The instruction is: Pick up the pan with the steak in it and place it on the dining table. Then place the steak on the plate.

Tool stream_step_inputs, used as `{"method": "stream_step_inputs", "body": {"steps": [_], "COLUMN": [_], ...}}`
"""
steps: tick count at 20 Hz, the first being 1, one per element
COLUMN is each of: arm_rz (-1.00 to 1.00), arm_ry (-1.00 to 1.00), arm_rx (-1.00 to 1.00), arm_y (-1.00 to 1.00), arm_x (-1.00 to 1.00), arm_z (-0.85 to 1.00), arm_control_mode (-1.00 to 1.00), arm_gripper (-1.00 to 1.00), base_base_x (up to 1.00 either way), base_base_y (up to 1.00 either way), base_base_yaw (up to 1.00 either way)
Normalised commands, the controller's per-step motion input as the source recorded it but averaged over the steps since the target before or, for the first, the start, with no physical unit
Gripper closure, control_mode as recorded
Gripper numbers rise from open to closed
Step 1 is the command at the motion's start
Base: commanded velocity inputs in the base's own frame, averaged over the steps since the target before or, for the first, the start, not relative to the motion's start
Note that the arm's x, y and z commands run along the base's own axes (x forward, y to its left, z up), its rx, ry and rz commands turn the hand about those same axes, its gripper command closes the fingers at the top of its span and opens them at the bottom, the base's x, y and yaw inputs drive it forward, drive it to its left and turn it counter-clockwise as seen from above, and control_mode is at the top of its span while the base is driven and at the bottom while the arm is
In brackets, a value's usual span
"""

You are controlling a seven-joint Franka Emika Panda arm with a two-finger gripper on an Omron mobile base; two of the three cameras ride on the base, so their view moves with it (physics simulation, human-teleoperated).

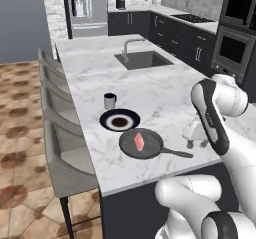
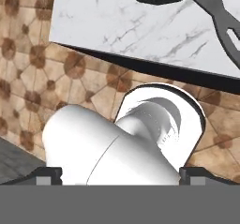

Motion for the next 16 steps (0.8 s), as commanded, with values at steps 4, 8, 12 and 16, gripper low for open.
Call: {"method": "stream_step_inputs", "body": {"steps": [4, 8, 12, 16], "arm_rz": [-0.10, -0.14, -0.14, -0.14], "arm_ry": [-0.20, -0.16, -0.08, -0.02], "arm_rx": [-0.12, -0.15, -0.14, -0.09], "arm_y": [0.47, 0.49, 0.42, 0.36], "arm_x": [0.29, 0.52, 0.73, 0.82], "arm_z": [0.48, 0.26, 0.02, -0.08], "arm_control_mode": [-1.00, -1.00, -1.00, -1.00], "arm_gripper": [-1.00, -1.00, -1.00, -1.00], "base_base_x": [0.00, 0.00, 0.00, 0.00], "base_base_y": [0.00, 0.00, 0.00, 0.00], "base_base_yaw": [0.00, 0.00, 0.00, 0.00]}}
